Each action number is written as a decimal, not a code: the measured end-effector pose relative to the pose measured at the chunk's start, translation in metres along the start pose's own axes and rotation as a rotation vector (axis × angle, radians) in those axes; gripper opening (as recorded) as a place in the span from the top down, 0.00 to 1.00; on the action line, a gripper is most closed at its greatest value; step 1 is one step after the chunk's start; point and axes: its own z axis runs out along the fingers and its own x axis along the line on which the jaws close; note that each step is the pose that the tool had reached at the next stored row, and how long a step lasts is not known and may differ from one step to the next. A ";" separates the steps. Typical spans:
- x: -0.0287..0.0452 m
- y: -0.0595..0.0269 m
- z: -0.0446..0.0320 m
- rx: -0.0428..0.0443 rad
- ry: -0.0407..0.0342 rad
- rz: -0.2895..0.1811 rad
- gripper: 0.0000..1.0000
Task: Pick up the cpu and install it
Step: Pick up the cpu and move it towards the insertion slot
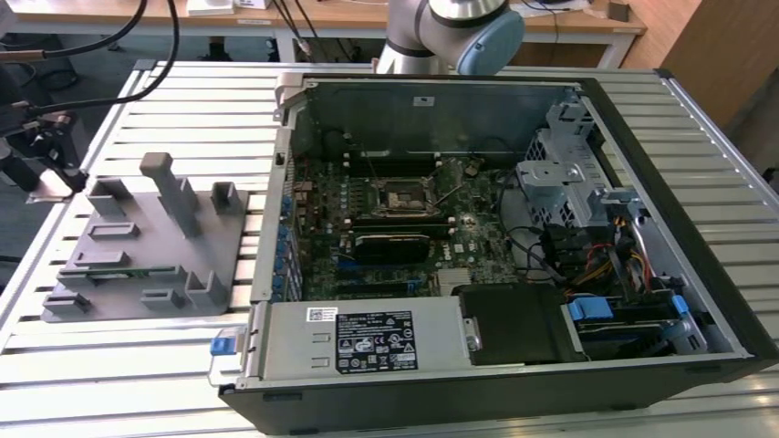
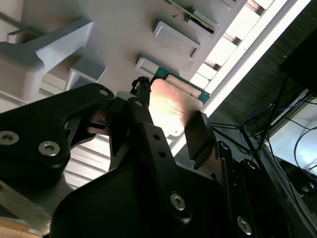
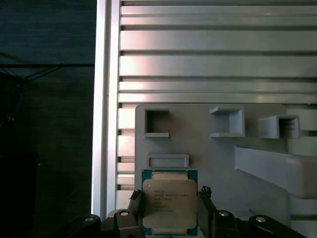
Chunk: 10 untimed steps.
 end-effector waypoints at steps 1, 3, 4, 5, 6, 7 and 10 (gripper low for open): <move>0.0000 0.0001 -0.0006 0.0000 0.0000 0.000 0.47; 0.0000 0.0002 -0.0022 0.0000 0.0000 0.000 0.47; 0.0001 0.0003 -0.0034 0.0000 0.0000 0.000 0.47; 0.0001 0.0004 -0.0046 0.0000 0.0000 0.000 0.47; 0.0001 0.0005 -0.0058 0.0000 0.0000 0.000 0.47; 0.0001 0.0006 -0.0069 0.0000 0.0000 0.000 0.47; 0.0002 0.0009 -0.0108 0.0001 0.0000 0.000 0.47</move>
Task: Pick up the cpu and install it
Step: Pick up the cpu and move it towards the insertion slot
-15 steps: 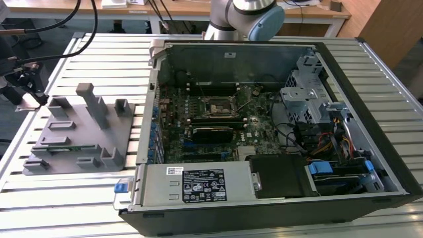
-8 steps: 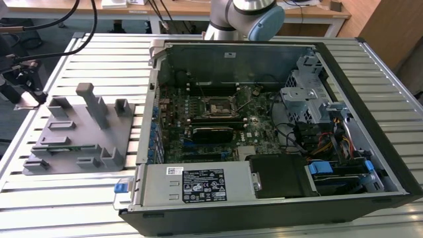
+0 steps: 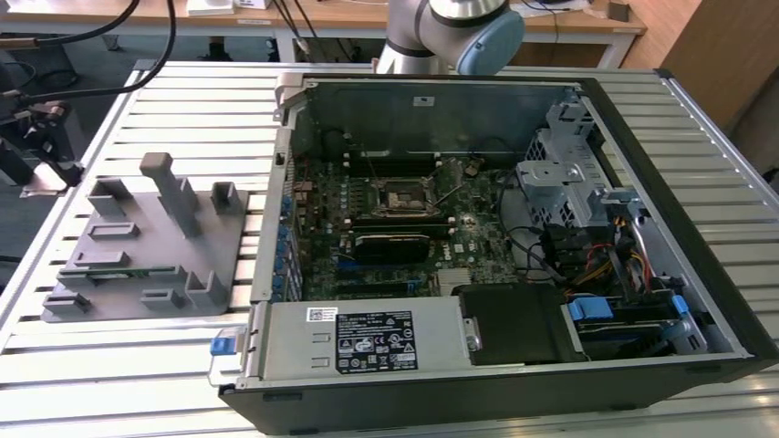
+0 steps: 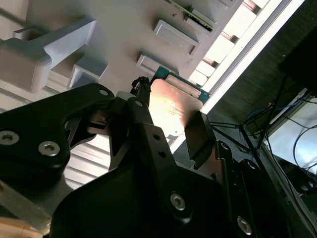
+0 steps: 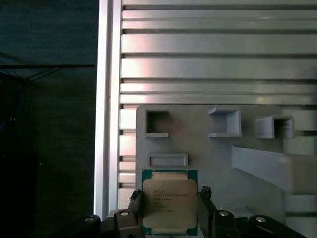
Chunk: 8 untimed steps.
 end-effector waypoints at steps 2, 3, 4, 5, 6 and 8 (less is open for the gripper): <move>0.0000 0.0002 -0.0021 -0.0001 -0.0001 0.000 0.47; 0.0001 0.0002 -0.0031 -0.0001 0.0000 0.000 0.47; 0.0001 0.0003 -0.0039 -0.0001 -0.0001 0.000 0.47; 0.0001 0.0004 -0.0049 -0.0001 -0.0001 0.000 0.47; 0.0001 0.0004 -0.0057 0.0000 -0.0001 0.000 0.47; 0.0001 0.0006 -0.0073 0.0000 0.0000 0.000 0.47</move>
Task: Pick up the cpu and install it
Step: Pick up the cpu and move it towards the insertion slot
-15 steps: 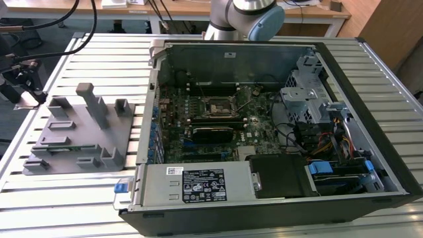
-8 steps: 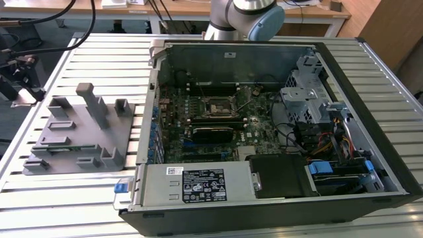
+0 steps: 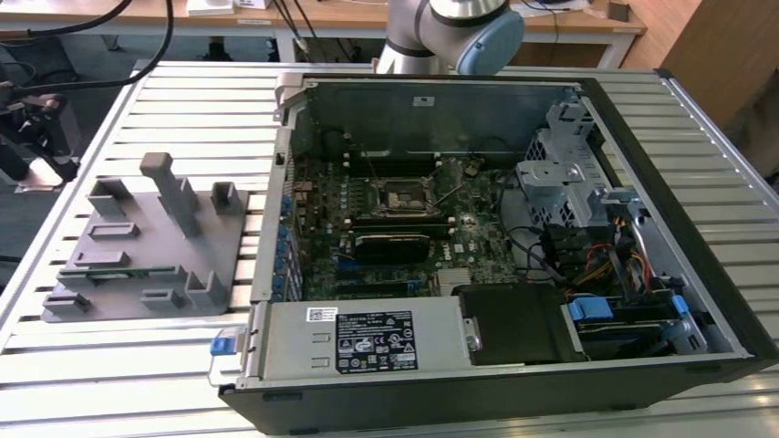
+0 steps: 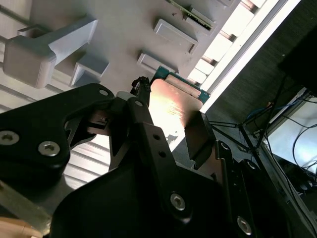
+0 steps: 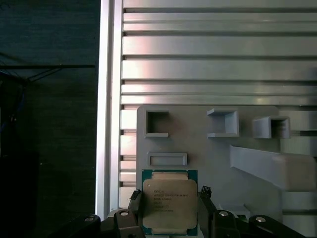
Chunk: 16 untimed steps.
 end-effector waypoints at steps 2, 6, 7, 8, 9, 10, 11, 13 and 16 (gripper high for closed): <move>0.0000 0.0001 -0.0013 0.0000 -0.0001 0.000 0.47; 0.0001 0.0003 -0.0037 0.0000 0.0000 0.000 0.47; 0.0001 0.0003 -0.0044 0.0000 0.0000 0.000 0.47; 0.0001 0.0004 -0.0050 0.0000 0.0000 0.000 0.47; 0.0001 0.0004 -0.0057 0.0000 0.0000 0.000 0.47; 0.0001 0.0005 -0.0065 0.0000 0.0000 0.000 0.47; 0.0001 0.0006 -0.0074 0.0000 0.0001 0.000 0.47; 0.0001 0.0007 -0.0090 -0.0001 -0.0001 0.000 0.47; 0.0002 0.0010 -0.0125 0.0000 0.0000 0.000 0.47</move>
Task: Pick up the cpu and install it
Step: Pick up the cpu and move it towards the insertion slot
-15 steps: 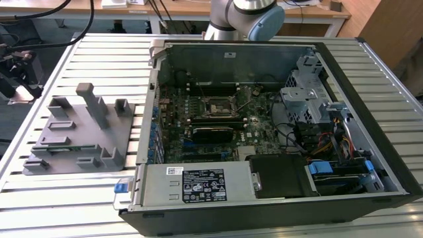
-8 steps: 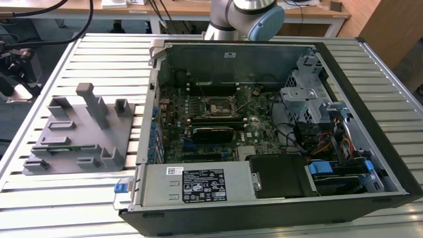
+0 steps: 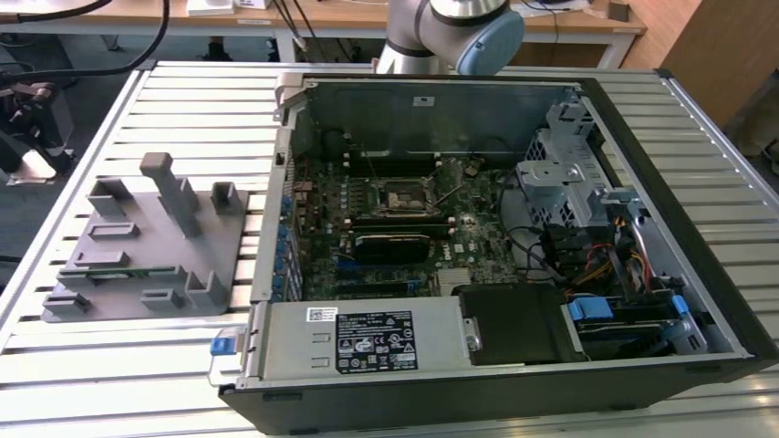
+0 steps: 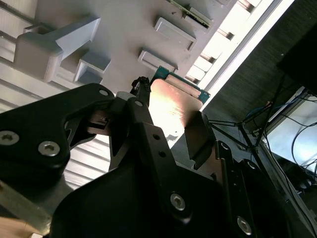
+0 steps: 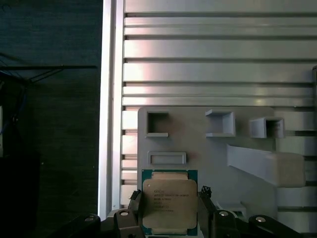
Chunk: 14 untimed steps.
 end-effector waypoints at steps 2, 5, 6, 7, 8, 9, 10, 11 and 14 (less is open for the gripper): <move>0.0000 0.0002 -0.0028 0.0001 0.0001 0.000 0.47; 0.0001 0.0006 -0.0072 0.0000 0.0000 0.000 0.47; 0.0002 0.0007 -0.0087 0.0000 0.0000 0.000 0.47; 0.0002 0.0008 -0.0104 0.0000 0.0000 0.000 0.47; 0.0002 0.0009 -0.0120 0.0000 -0.0001 0.000 0.47; 0.0002 0.0011 -0.0139 0.0000 0.0000 0.000 0.47; 0.0003 0.0013 -0.0159 0.0000 -0.0001 0.000 0.47; 0.0003 0.0014 -0.0177 0.0000 0.0000 0.000 0.47; 0.0005 0.0024 -0.0310 0.0000 0.0000 0.000 0.47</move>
